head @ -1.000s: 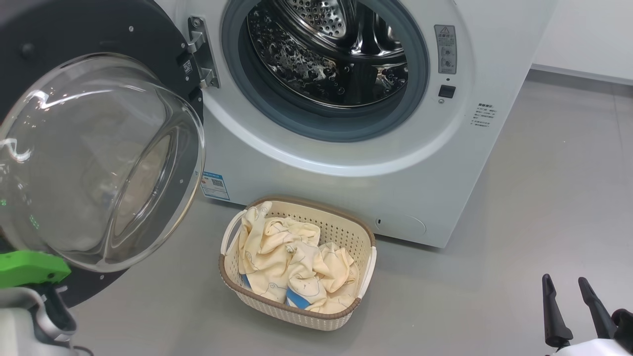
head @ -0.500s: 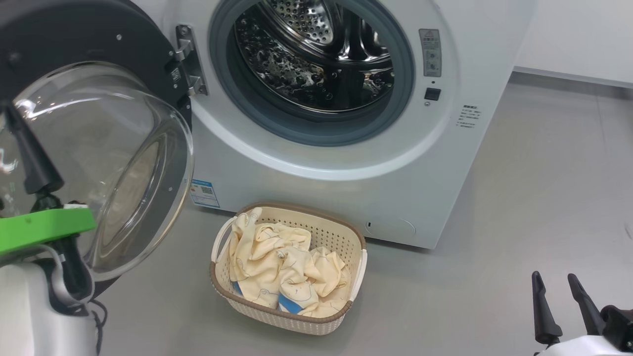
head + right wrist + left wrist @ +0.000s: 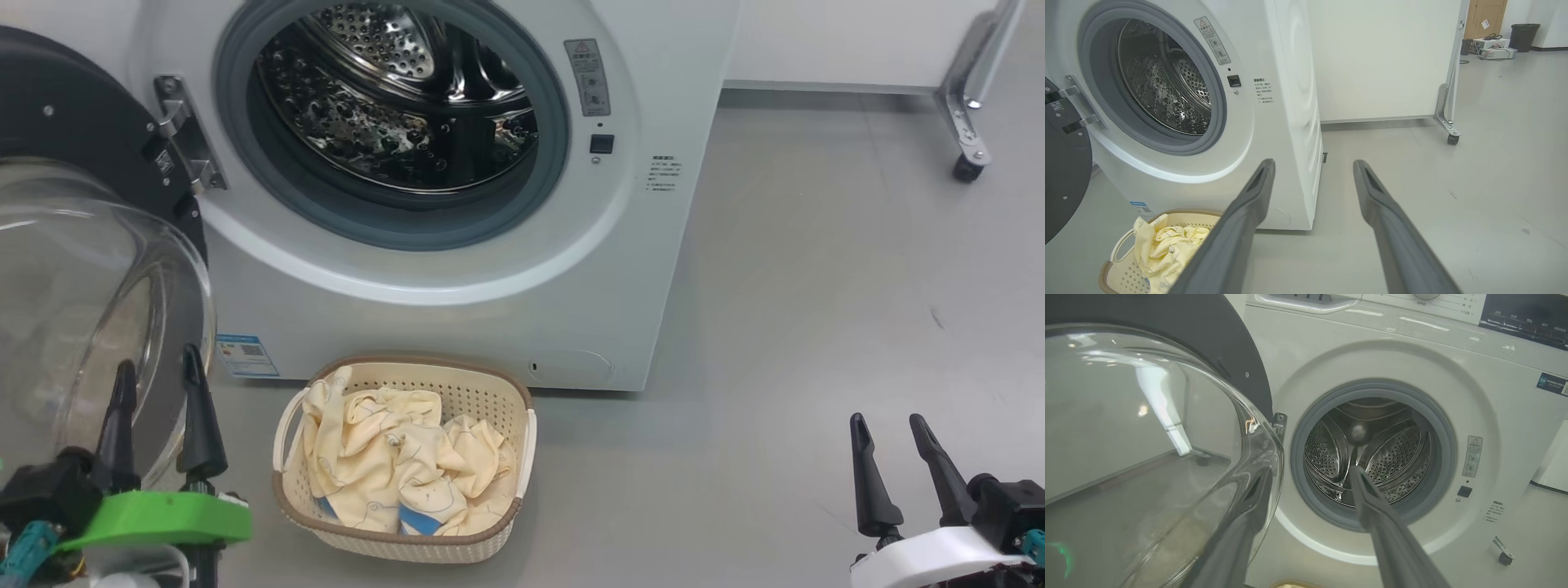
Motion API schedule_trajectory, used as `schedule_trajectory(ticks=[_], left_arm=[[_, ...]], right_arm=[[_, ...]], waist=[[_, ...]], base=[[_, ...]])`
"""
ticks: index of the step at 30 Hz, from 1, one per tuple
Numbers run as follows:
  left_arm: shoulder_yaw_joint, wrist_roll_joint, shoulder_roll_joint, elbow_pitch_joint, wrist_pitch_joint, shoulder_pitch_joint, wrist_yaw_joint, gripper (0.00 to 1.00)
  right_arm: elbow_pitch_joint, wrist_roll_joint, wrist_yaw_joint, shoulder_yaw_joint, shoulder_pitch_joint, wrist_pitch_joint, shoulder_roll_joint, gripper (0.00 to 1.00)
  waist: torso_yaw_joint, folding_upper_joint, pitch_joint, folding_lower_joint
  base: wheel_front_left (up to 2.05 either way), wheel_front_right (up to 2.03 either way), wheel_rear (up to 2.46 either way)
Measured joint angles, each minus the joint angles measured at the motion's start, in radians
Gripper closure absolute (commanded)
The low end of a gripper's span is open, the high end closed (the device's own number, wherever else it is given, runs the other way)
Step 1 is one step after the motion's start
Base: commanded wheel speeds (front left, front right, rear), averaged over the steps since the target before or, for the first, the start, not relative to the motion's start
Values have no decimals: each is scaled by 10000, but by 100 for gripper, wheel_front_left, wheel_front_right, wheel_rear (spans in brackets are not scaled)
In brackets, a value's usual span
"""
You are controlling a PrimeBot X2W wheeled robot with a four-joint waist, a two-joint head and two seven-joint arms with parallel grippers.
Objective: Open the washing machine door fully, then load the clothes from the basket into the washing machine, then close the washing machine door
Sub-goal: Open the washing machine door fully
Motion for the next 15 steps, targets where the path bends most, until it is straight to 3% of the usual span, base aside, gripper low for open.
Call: schedule_trajectory(ticks=[15], left_arm=[[-397, 125, 82, 414, -384, 1496, -136, 0]], right_arm=[[-40, -15, 0, 211, -3, 0, -42, 0]], waist=[[-1579, 0, 110, 0]], base=[[0, 0, 0]])
